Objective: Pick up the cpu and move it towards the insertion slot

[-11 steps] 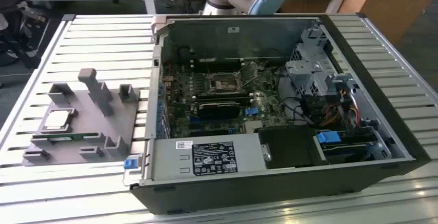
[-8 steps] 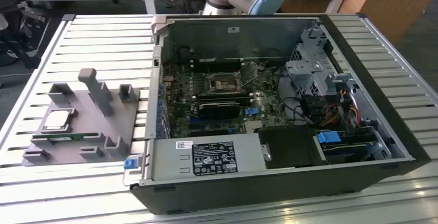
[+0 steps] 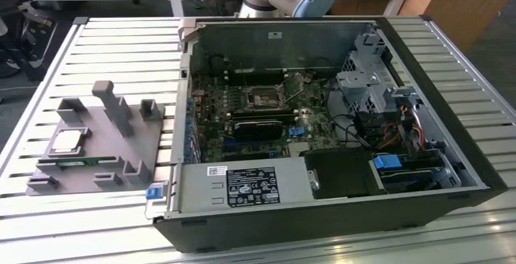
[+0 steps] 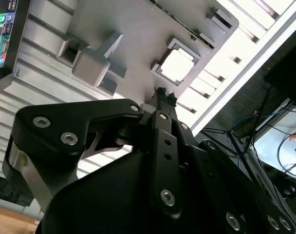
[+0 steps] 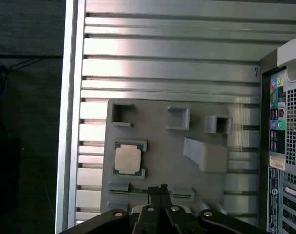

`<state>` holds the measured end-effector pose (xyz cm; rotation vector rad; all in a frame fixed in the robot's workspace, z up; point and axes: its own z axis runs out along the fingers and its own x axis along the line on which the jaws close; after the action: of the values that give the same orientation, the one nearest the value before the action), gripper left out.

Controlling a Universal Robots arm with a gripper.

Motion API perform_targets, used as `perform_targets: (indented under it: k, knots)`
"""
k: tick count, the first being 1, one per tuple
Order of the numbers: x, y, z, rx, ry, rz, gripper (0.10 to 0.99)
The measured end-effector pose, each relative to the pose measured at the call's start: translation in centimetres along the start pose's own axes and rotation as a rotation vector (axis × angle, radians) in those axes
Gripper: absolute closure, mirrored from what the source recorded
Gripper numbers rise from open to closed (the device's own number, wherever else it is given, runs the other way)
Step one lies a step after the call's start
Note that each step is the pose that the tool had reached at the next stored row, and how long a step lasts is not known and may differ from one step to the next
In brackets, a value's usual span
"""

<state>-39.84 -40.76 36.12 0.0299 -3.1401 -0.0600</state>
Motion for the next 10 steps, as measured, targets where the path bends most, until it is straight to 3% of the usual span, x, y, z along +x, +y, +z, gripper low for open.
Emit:
perform_targets:
  k: [10]
  knots:
    - [1.13,-0.03,0.73,0.000,0.0004,0.000,0.980]
